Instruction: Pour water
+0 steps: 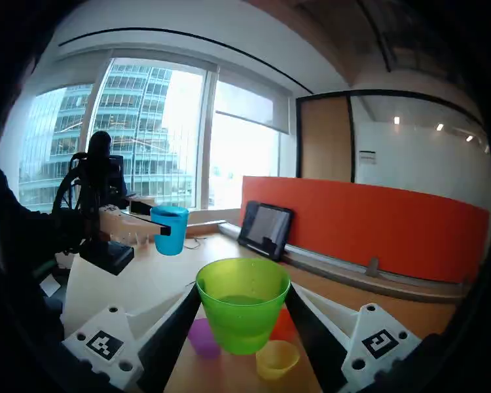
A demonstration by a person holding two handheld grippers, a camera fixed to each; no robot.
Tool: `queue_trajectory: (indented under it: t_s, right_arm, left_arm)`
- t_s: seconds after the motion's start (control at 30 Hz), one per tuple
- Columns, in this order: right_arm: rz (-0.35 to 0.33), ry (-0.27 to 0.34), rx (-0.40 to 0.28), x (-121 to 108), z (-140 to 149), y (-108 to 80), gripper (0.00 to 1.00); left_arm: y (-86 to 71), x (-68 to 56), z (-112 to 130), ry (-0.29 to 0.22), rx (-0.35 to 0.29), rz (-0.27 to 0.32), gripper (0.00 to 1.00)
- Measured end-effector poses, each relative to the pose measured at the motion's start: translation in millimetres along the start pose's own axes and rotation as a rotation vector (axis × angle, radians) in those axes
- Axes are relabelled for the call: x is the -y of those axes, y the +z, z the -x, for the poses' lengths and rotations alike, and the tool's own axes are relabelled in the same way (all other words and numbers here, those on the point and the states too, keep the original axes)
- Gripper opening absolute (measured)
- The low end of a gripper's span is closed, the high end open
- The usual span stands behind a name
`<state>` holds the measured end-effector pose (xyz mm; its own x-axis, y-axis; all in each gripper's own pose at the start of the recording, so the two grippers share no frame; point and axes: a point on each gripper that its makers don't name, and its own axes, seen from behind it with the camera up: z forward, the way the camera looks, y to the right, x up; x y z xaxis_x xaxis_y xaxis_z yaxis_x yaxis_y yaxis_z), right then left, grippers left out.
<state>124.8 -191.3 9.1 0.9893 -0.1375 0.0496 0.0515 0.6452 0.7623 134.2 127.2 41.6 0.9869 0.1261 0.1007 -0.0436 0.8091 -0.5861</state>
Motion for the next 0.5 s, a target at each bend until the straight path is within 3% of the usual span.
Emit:
queue_trajectory:
  t_s: [0.5]
  right_arm:
    - [-0.039,-0.007,0.128,3,44,-5.1,0.91]
  left_arm:
    - [4.9,-8.1,51,0.028,0.109,0.028,0.86]
